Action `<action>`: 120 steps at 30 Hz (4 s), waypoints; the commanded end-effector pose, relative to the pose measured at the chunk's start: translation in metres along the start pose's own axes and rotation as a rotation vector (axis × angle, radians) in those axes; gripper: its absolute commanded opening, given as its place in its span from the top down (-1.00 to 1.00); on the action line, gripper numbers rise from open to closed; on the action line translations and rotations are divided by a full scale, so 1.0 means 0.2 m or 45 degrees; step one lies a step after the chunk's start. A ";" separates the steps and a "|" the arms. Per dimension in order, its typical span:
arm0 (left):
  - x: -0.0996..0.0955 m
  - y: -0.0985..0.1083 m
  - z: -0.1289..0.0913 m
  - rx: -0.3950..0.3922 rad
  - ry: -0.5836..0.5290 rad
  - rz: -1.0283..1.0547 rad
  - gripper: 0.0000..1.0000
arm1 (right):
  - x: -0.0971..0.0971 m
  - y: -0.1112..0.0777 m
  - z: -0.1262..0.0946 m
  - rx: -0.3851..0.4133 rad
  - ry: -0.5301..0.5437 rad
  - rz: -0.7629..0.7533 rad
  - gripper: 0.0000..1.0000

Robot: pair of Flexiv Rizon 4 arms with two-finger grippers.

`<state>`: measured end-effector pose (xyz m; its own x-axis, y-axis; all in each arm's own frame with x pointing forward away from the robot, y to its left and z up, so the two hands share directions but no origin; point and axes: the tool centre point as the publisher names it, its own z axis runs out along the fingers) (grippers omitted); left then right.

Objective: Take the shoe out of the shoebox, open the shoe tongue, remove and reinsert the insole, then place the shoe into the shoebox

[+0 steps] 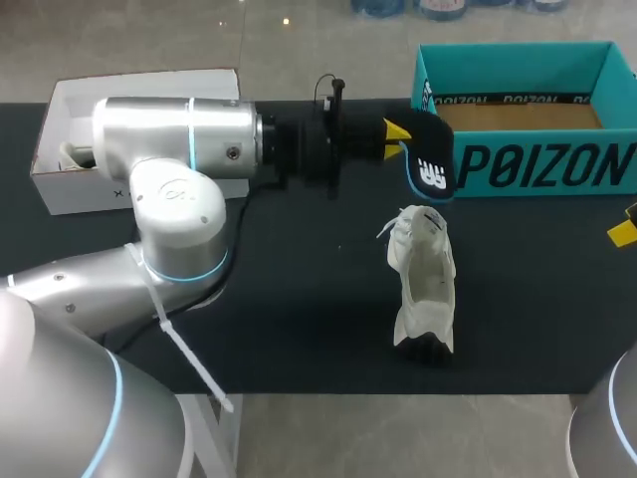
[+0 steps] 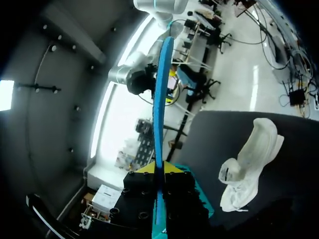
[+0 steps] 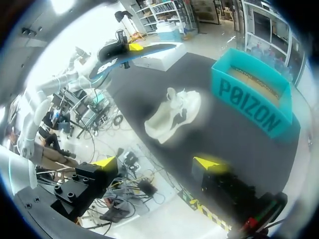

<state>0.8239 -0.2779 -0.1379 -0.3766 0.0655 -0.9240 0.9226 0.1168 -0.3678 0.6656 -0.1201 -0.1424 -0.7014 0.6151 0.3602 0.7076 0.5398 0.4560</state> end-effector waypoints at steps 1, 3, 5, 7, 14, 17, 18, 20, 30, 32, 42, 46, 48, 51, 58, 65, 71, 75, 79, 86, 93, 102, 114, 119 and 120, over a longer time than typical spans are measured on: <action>0.13 -0.13 -0.17 0.003 0.069 -0.059 1.00 | 0.00 0.00 0.00 0.003 0.000 0.001 -1.00; 0.19 -0.18 -0.20 0.017 0.100 -0.089 1.00 | 0.00 0.00 0.00 0.003 0.000 0.001 -1.00; 0.25 -0.22 -0.23 0.039 0.142 -0.132 1.00 | 0.00 0.00 0.00 0.003 0.000 0.001 -1.00; 0.30 -0.26 -0.25 0.057 0.153 -0.184 1.00 | 0.00 0.00 0.00 0.003 0.000 0.001 -1.00; 0.42 -0.31 -0.26 0.115 0.200 -0.269 1.00 | 0.00 0.00 0.00 0.003 0.000 0.001 -1.00; 0.48 -0.30 -0.23 0.132 0.217 -0.301 1.00 | 0.00 0.00 0.00 0.003 0.000 0.001 -1.00; 0.49 -0.30 -0.23 0.135 0.219 -0.312 1.00 | 0.00 0.00 0.00 0.003 0.000 0.001 -1.00; 0.53 -0.29 -0.21 0.143 0.223 -0.341 1.00 | 0.00 0.00 0.00 0.003 0.000 0.001 -1.00; 0.65 -0.31 -0.01 0.289 0.251 -0.393 1.00 | 0.00 0.00 0.00 0.003 0.000 0.001 -1.00; 0.66 -0.32 0.03 0.307 0.258 -0.394 1.00 | 0.00 0.00 0.00 0.003 0.000 0.001 -1.00; 0.75 -0.34 0.17 0.338 0.304 -0.413 1.00 | 0.00 0.00 0.00 0.003 0.000 0.001 -1.00; 0.79 -0.32 0.19 0.305 0.318 -0.428 1.00 | 0.00 0.00 0.00 0.003 0.000 0.001 -1.00; 0.81 -0.31 0.19 0.288 0.335 -0.417 1.00 | 0.00 0.00 0.00 0.003 0.000 0.001 -1.00; 0.84 -0.29 0.18 0.264 0.345 -0.428 1.00 | 0.00 0.00 0.00 0.003 0.000 0.001 -1.00; 0.85 -0.28 0.19 0.256 0.353 -0.434 1.00 | 0.00 0.00 0.00 0.003 0.000 0.001 -1.00; 0.88 -0.25 0.20 0.250 0.358 -0.434 1.00 | 0.00 0.00 0.00 0.003 0.000 0.001 -1.00; 0.91 -0.20 0.20 0.246 0.357 -0.443 1.00 | 0.00 0.00 0.00 0.003 0.000 0.001 -1.00; 0.90 -0.18 0.20 0.242 0.354 -0.445 1.00 | 0.00 0.00 0.00 0.003 0.000 0.001 -1.00; 0.91 -0.17 0.20 0.239 0.349 -0.446 1.00 | 0.00 0.00 0.00 0.003 0.000 0.001 -1.00; 0.96 -0.13 0.20 0.221 0.373 -0.467 1.00 | 0.00 0.00 0.00 0.003 0.000 0.001 -1.00; 0.98 -0.07 0.20 0.184 0.395 -0.463 1.00 | 0.00 0.00 0.00 0.003 0.000 0.001 -1.00; 0.96 0.00 0.21 0.095 0.409 -0.434 1.00 | 0.00 0.00 0.00 0.003 0.000 0.001 -1.00; 1.01 0.09 0.26 0.024 0.443 -0.377 1.00 | 0.00 0.00 0.00 0.003 0.000 0.001 -1.00; 1.02 0.12 0.26 -0.021 0.450 -0.329 1.00 | 0.00 0.00 0.00 0.003 0.000 0.001 -1.00; 1.02 0.12 0.25 -0.026 0.447 -0.327 0.78 | 0.00 0.00 0.00 0.003 0.000 0.001 -1.00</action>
<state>0.7737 -0.3094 -0.3399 -0.6010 0.3657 -0.7106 0.7951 0.1831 -0.5782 0.6650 -0.1201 -0.1424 -0.7013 0.6153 0.3601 0.7075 0.5389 0.4572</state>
